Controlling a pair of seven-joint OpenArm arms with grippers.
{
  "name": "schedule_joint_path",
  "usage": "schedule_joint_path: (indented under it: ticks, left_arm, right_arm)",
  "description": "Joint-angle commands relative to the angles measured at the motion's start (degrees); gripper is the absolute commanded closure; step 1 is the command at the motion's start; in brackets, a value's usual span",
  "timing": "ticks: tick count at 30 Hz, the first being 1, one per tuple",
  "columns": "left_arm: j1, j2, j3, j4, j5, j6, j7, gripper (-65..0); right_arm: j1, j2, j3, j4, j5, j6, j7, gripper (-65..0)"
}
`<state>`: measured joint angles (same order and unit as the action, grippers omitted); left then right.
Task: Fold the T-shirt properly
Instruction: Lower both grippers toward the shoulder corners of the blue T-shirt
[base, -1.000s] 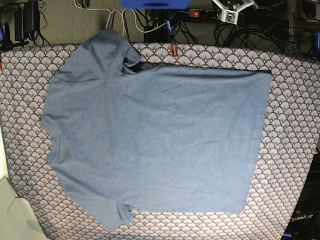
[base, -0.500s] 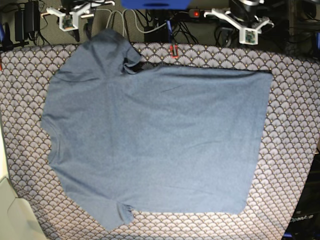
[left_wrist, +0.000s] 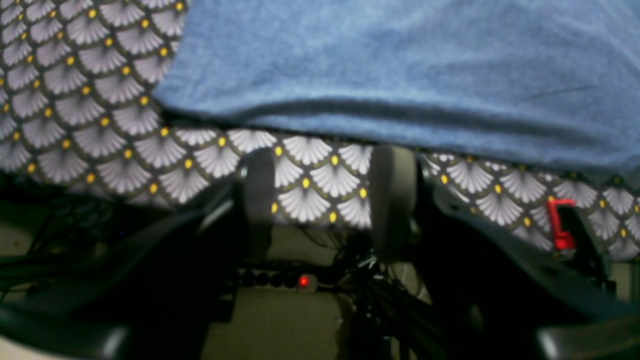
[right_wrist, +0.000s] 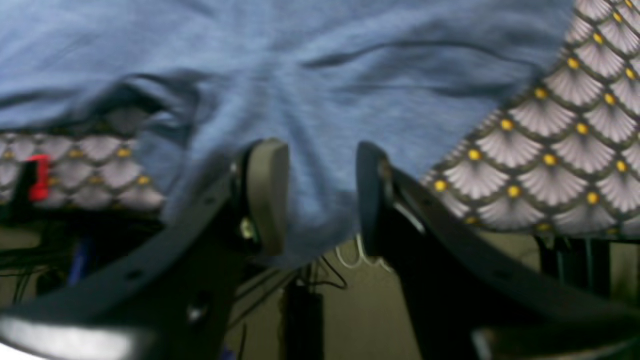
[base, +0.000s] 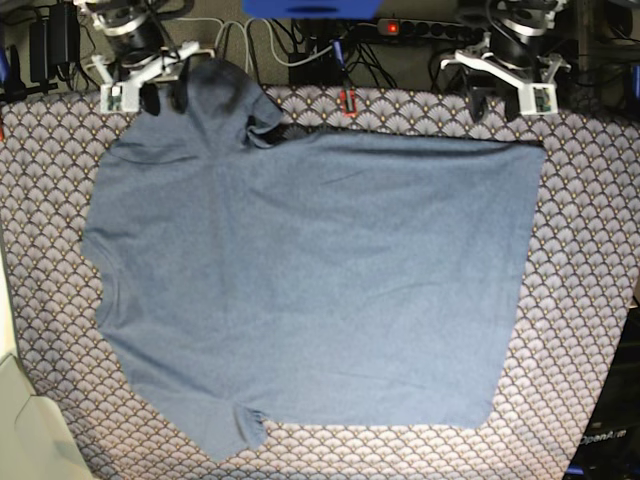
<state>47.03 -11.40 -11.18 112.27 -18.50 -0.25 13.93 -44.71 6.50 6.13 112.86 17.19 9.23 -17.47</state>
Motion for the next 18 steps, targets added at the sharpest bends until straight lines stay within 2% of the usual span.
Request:
schedule_joint_path:
  ticks: [1,6,18]
  left_arm:
    - [0.0,-0.2,-0.3,1.3,0.0,-0.2,-1.4,-30.2]
    - [-0.3,-0.2,-0.9,1.3,0.0,-0.3,-1.4,-30.3]
    - [-0.4,-0.2,-0.9,1.3,0.2,-0.3,-1.4,-30.3]
  right_arm:
    - [0.2,0.2,0.7,0.9,0.5,0.5,1.0,-23.8]
    - [3.2,0.2,3.1,-2.7,0.5,0.6,-0.7,-24.0]
    - [6.2,0.3,3.4,-10.2,0.5,0.6,-0.4,-23.7]
